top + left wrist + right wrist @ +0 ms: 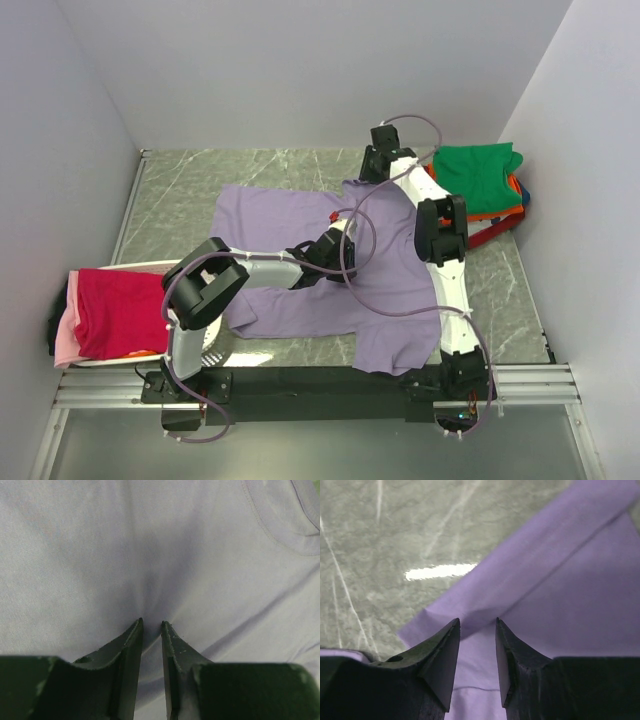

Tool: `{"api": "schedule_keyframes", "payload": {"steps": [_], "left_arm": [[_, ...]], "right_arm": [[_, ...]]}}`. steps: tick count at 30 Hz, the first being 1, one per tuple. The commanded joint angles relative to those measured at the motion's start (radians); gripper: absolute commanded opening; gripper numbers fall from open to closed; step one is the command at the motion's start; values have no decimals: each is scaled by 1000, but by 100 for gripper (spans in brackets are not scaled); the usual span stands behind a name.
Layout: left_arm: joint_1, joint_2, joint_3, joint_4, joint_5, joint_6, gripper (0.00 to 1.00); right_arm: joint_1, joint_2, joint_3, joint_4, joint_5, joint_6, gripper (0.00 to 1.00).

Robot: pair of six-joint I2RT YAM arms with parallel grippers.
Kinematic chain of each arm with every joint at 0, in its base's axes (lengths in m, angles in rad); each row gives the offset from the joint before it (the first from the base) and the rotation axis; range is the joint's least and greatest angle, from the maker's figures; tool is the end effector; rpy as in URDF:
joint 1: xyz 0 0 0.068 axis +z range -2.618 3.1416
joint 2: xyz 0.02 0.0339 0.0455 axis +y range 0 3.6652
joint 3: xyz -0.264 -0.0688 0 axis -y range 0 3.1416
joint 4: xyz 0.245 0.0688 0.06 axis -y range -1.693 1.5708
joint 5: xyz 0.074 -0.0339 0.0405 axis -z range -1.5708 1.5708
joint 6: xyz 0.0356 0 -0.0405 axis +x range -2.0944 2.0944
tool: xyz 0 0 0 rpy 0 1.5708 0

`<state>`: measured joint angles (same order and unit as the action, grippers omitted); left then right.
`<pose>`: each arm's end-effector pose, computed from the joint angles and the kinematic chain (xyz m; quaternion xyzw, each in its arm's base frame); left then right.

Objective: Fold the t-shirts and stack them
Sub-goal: Flatten the tshirt out

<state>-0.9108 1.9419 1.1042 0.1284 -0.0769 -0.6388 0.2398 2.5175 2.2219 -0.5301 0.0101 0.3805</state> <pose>0.2519 -0.3201 0.1463 0.1072 0.9018 -0.2669 0.3226 0.5444 0.1328 0.1732 0.0673 0.9290 0.1066 0.3481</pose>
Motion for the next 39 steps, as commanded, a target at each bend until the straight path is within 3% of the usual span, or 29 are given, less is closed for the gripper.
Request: {"api": "schedule_keyframes", "payload": {"steps": [1,11,19,23,29,34,39], "left_arm": [[-3,12,-1,-69,-12,22,29],[-3,-9,-36,-64,-29,1,29],[-5,-18,61,-107,-95,56,29],[4,6,187,-125,-133,113,30],[32,-27,253,-164,-179,159,31],[91,-103,223,-217,-233,107,31],[266,-145,99,-273,-224,-11,31]], "right_arm": [[16,47,112,-31,-7,-8,42],[23,107,191,4,-160,77,42],[6,-204,-195,392,-133,153,41],[-23,-321,-246,395,-108,114,45],[-50,-515,-435,352,-65,11,47],[-48,-634,-629,300,-41,-22,47],[-42,-727,-822,309,-18,-32,47]]}}
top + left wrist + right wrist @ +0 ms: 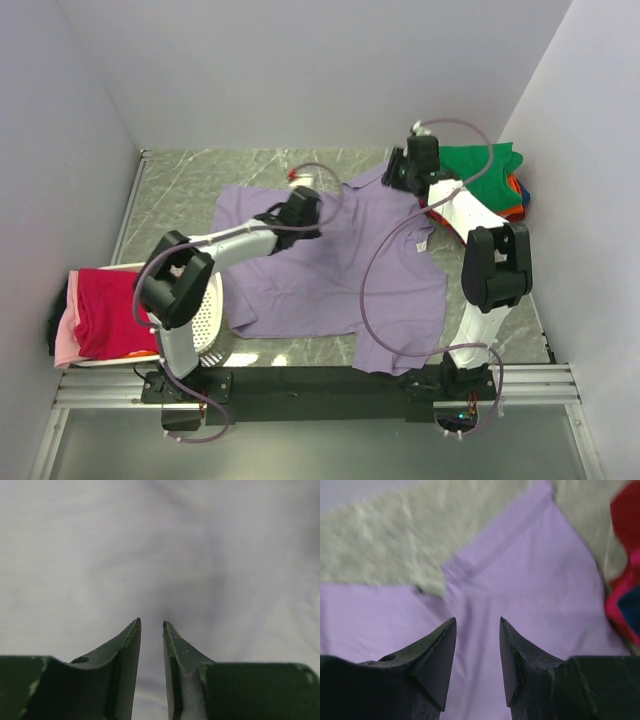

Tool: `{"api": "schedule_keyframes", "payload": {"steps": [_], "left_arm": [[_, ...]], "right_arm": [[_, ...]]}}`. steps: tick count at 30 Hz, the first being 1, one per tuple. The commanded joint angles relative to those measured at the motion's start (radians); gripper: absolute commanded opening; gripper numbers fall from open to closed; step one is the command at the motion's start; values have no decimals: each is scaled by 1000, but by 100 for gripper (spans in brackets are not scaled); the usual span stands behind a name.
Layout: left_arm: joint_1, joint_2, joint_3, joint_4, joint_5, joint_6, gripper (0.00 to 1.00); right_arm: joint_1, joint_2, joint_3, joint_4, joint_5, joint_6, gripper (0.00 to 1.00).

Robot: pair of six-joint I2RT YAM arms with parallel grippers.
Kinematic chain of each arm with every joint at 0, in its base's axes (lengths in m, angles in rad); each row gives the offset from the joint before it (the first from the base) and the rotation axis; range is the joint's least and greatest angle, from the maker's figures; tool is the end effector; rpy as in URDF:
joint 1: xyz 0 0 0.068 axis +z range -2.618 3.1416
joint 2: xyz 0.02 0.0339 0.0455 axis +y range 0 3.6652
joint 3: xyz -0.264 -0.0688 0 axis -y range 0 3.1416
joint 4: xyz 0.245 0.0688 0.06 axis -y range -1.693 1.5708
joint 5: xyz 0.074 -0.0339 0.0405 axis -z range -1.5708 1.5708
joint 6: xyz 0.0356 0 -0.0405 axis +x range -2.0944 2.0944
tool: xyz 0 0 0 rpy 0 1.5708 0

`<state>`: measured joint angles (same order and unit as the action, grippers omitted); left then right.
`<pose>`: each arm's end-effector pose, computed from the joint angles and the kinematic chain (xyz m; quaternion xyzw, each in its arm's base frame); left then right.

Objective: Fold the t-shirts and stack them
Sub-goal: Flatten the tshirt out

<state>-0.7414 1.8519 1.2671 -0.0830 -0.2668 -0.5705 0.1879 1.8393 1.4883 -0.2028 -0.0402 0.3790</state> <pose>0.3129 -0.2738 0.2148 0.0183 0.8935 -0.1689 0.4157 0.4260 0.0825 0.2825 0.0736 0.8703 0.1530 0.4624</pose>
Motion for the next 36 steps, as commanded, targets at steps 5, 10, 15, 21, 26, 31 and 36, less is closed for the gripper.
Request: {"api": "schedule_keyframes", "payload": {"steps": [5,10,15,21,26,31,36], "left_arm": [[188,-66,-123,-73,-58,-75,31],[221,-14,-94,-87,-77,-55,31],[264,61,-52,-101,-49,-46,31],[300,131,-2,-106,-6,-39,31],[330,174,40,-109,31,-34,30],[347,210,89,-115,72,-28,30],[367,257,149,-139,118,-23,30]], "right_arm": [[12,-66,-172,-18,68,-19,47],[18,1,-163,-59,89,-5,47],[22,128,-34,-171,102,8,44],[35,202,43,-221,105,17,43],[35,262,119,-265,83,27,43],[31,339,194,-310,56,34,43],[25,400,299,-374,43,29,39]]}}
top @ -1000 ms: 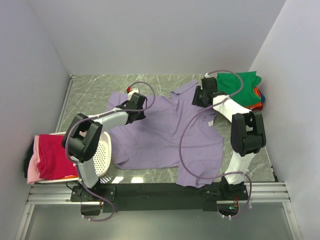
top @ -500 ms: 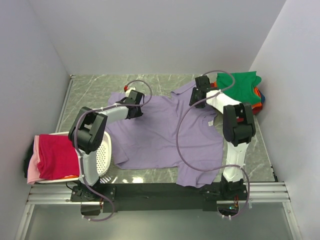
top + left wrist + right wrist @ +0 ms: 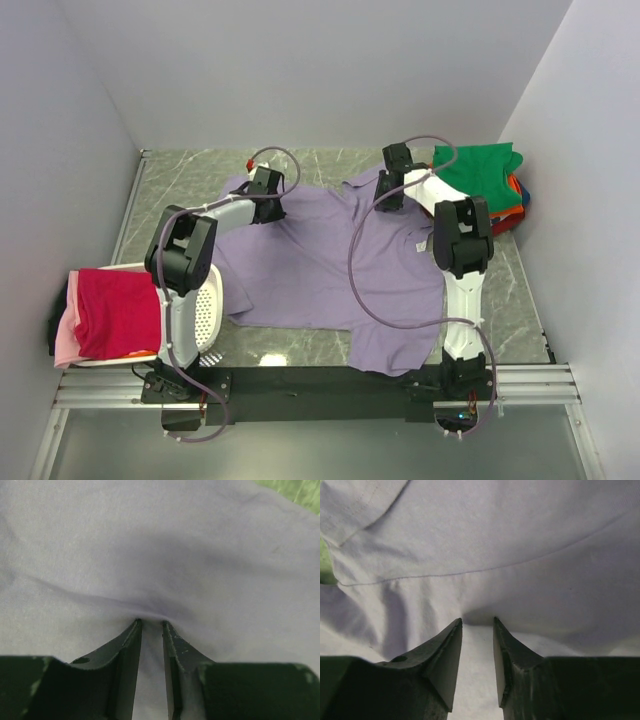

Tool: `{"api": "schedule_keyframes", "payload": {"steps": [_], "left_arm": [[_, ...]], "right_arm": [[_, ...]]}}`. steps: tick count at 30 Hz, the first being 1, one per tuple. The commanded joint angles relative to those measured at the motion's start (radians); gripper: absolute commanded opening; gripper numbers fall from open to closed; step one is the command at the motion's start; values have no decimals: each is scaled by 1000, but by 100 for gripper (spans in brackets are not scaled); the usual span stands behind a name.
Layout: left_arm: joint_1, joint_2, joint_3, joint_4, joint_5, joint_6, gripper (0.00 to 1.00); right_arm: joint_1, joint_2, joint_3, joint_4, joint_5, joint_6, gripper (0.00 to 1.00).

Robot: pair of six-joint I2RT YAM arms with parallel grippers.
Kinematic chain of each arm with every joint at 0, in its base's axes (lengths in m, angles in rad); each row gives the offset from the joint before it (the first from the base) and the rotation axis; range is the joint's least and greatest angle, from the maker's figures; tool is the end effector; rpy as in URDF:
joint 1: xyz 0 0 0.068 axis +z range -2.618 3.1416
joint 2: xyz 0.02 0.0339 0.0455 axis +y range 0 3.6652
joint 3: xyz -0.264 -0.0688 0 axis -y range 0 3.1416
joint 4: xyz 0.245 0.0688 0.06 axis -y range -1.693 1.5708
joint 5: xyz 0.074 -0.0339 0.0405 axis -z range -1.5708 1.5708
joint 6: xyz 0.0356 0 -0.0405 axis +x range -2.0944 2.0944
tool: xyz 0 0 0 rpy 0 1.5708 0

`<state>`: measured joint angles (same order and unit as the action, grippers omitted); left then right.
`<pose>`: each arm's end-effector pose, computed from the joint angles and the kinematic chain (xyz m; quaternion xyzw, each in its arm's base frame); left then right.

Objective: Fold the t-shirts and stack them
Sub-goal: Flatten the tshirt out

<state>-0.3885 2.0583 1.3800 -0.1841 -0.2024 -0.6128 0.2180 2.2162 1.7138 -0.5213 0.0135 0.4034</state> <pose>0.4126 -0.1612 0.1571 -0.1393 0.9233 -0.0825 0.3482 0.4682 0.1032 0.1654 0.0909 0.9585 0.0764 0.2592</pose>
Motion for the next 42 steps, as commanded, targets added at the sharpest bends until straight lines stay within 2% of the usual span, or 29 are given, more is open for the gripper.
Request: {"api": "schedule_keyframes", "payload": {"steps": [1,14,16,20,26,27,28,31,33,37,40,42], "left_arm": [[16,59,57,-41,58,19,30],[66,149,195,-104,103,24,30],[69,149,191,-104,101,24,30],[88,135,168,-94,84,21,31],[122,112,159,-94,77,18,30],[122,97,134,-83,75,18,30],[122,83,123,-63,81,18,30],[120,37,99,-54,86,16,30],[119,5,77,-45,89,16,30],[106,-36,51,-25,97,18,30],[91,-55,39,-22,97,18,30],[83,-67,25,-20,95,16,30]], "right_arm": [[-6,33,92,-66,-12,2,38],[-23,313,579,-387,-3,-55,37],[-23,327,602,-398,-4,-64,36],[-26,262,538,-333,57,-38,38],[-68,206,606,-258,-10,-14,43],[-69,182,584,-235,-10,-20,45],[-68,148,495,-202,-39,-28,47],[-68,-30,320,-105,-30,-40,58],[-68,-88,252,-88,-20,-52,84],[-66,-235,30,-46,-17,-89,85],[-65,-276,-67,-31,13,-86,84],[-62,-286,-121,-29,6,-83,77]]}}
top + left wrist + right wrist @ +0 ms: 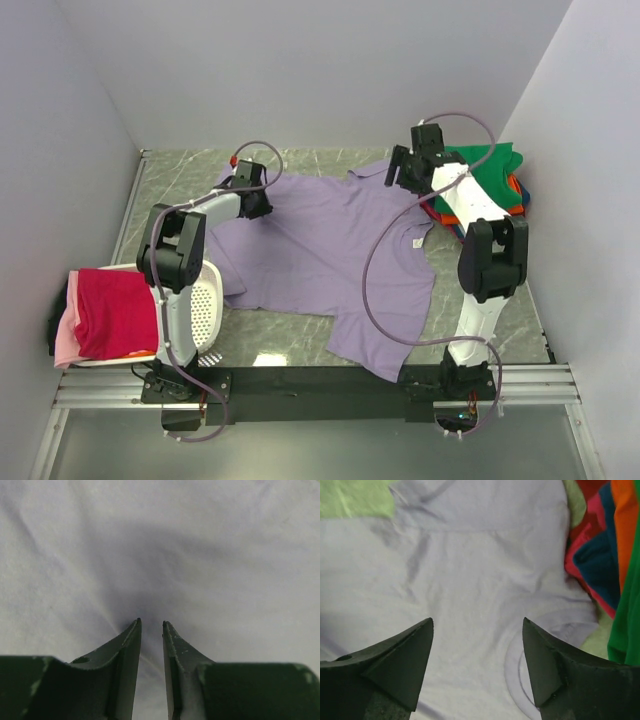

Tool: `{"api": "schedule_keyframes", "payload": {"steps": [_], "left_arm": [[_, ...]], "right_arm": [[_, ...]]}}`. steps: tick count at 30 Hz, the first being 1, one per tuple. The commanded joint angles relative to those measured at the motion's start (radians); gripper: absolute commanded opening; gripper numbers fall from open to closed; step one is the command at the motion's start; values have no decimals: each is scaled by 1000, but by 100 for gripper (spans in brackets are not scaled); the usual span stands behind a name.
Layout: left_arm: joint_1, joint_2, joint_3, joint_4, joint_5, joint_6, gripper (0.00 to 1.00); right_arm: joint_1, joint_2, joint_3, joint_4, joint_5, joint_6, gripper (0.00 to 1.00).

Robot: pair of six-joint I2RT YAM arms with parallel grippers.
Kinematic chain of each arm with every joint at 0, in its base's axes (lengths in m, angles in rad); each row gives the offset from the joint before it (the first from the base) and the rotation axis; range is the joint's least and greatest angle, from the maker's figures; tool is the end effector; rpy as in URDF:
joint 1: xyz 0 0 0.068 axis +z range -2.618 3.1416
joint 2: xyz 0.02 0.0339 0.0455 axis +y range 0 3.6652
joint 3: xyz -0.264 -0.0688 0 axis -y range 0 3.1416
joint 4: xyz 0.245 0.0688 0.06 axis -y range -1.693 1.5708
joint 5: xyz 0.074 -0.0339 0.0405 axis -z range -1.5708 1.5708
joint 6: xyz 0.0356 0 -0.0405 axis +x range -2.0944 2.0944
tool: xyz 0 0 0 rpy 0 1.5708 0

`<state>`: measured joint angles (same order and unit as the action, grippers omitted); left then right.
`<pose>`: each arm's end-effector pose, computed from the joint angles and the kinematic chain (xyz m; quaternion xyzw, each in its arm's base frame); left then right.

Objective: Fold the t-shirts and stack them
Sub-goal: Flatten the tshirt out

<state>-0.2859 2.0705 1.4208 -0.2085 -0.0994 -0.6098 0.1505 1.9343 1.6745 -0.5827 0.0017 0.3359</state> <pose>0.4322 -0.1234 0.1620 -0.1680 0.9210 -0.1089 0.3342 0.4341 0.0658 0.2735 0.0868 0.9304 0.0850 0.3459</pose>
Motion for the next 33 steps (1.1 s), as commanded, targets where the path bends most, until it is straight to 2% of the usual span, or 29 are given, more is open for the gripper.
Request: {"api": "schedule_keyframes", "payload": {"steps": [1,4,11,26,33], "left_arm": [[-30,-93,-22,6,-8,12,30],[-47,-118,-49,11,-13,10,30],[-70,-142,-100,24,-5,-2,30],[-73,-125,-126,11,-33,4,30],[-73,-113,-120,8,-20,1,30]], "right_arm": [[11,-17,-100,35,18,-14,77],[15,-24,-148,53,4,-14,75],[21,31,-148,53,4,8,73],[49,296,126,-123,61,17,71],[49,414,323,-252,69,-1,68]]}}
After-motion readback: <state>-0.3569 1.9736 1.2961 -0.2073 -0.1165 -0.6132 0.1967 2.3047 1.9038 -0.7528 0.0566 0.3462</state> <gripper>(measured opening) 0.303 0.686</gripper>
